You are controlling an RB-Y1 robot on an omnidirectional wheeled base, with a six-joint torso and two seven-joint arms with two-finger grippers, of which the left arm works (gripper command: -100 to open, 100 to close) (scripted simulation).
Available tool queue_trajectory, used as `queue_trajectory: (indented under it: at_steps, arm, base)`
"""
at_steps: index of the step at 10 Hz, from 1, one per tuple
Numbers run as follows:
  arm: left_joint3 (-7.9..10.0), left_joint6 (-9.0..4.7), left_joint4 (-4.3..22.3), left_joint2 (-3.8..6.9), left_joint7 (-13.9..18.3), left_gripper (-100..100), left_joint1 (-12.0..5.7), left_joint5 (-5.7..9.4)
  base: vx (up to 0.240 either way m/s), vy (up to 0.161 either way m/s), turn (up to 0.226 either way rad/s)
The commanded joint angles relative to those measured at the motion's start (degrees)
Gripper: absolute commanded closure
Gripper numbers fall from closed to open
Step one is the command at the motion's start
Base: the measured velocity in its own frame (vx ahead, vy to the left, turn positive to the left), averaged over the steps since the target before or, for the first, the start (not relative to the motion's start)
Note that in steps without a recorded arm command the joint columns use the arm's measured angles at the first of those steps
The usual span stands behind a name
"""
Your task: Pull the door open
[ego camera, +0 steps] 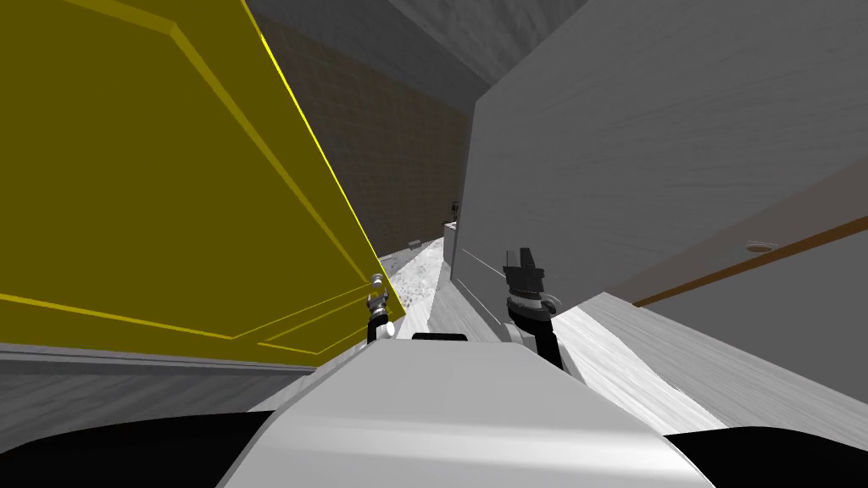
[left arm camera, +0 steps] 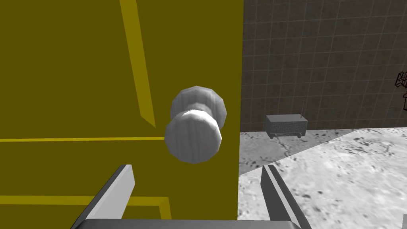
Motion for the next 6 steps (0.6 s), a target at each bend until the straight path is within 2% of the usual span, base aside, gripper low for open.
queue_trajectory:
  at_steps: [1, 2, 4, 6]
  arm:
    - [-0.10, -0.58, 1.2, 1.47, 2.0, -100, 0.46, 0.09]
    - [-0.13, -0.75, 1.4, 2.16, 2.9, -100, 0.86, 0.14]
    - [-0.24, -1.40, 2.3, 4.79, 6.2, -100, 2.38, 0.37]
    - [-0.28, -1.67, 2.7, 5.86, 7.5, -100, 2.99, 0.46]
  base:
    - [0.133, 0.015, -0.043]
    - [0.111, 0.015, -0.035]
    - [0.144, 0.019, -0.060]
    - [0.145, 0.002, -0.034]
